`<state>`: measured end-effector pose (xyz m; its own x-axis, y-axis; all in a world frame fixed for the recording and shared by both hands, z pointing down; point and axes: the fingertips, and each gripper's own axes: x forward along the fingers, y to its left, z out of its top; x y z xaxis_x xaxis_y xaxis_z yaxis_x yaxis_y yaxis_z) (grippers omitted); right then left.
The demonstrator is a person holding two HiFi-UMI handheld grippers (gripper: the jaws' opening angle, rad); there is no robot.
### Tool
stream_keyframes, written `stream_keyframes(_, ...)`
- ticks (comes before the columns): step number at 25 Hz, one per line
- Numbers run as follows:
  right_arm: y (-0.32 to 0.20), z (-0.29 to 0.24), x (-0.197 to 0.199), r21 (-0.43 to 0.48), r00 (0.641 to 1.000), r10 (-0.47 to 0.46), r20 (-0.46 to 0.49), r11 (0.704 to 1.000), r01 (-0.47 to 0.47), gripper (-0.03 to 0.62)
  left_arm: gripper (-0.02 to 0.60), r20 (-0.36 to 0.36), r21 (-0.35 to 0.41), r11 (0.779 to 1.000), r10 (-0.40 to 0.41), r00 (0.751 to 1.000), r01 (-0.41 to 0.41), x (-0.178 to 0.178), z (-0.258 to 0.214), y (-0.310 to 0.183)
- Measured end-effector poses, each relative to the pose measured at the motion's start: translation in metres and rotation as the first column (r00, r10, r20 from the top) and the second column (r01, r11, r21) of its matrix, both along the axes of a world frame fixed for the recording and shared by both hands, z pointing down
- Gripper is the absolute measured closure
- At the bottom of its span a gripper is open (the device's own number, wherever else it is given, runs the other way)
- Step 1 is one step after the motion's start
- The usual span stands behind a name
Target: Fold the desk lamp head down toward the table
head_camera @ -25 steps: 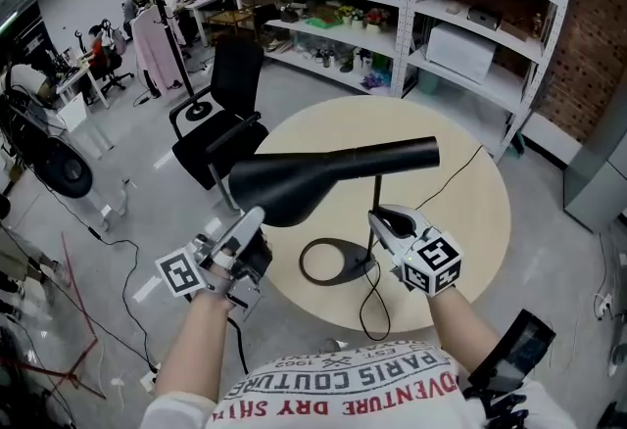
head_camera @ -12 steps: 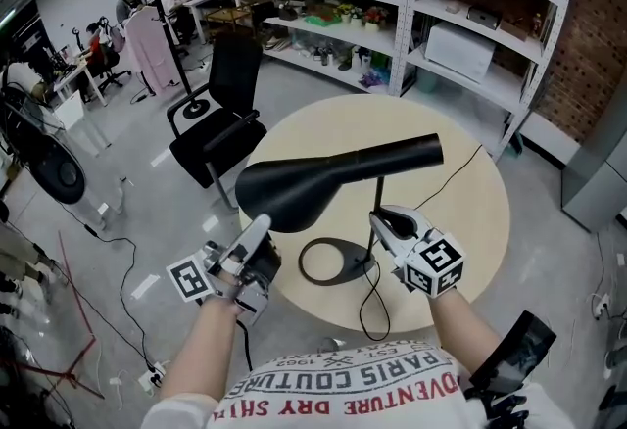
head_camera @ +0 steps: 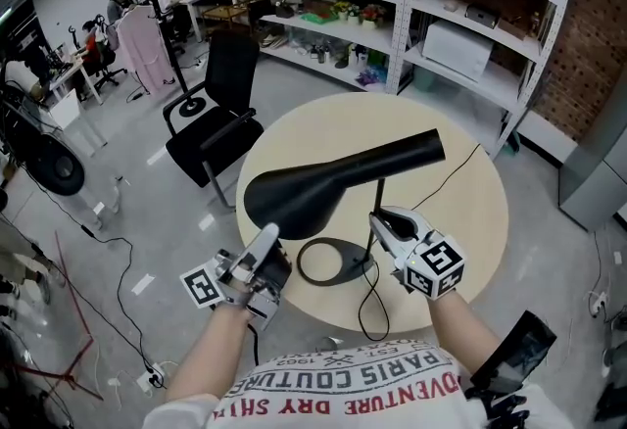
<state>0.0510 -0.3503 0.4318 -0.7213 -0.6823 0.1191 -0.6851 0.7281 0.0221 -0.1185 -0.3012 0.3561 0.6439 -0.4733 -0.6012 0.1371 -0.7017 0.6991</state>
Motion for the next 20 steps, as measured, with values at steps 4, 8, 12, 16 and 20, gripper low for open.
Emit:
stream_keyframes(4,0.0,0.002,0.002,0.003,1.0,-0.001,0.001,1.0,0.001,0.553,0.565,-0.032,-0.012,1.0,0.017,0.999,-0.017,0.007,0.011,0.001)
stream_keyframes(8,0.001,0.001,0.0,0.003,1.0,0.0,0.002,1.0,0.0,0.553,0.565,-0.075,-0.014,0.999,0.034,0.997,-0.035,0.007,0.014,0.001)
stream_keyframes(12,0.002,-0.001,-0.001,0.001,1.0,-0.002,0.007,1.0,0.002,0.553,0.565,-0.1,-0.017,0.999,0.043,0.994,-0.045,0.01,0.016,0.003)
stream_keyframes(16,0.002,-0.001,0.0,0.003,1.0,0.0,0.014,1.0,0.0,0.553,0.563,-0.124,-0.034,0.998,0.05,0.991,-0.055,0.015,0.024,0.002)
stream_keyframes(20,0.004,0.0,0.0,0.007,1.0,0.001,0.02,1.0,-0.001,0.553,0.561,-0.149,-0.046,0.997,0.059,0.987,-0.067,0.02,0.031,0.004)
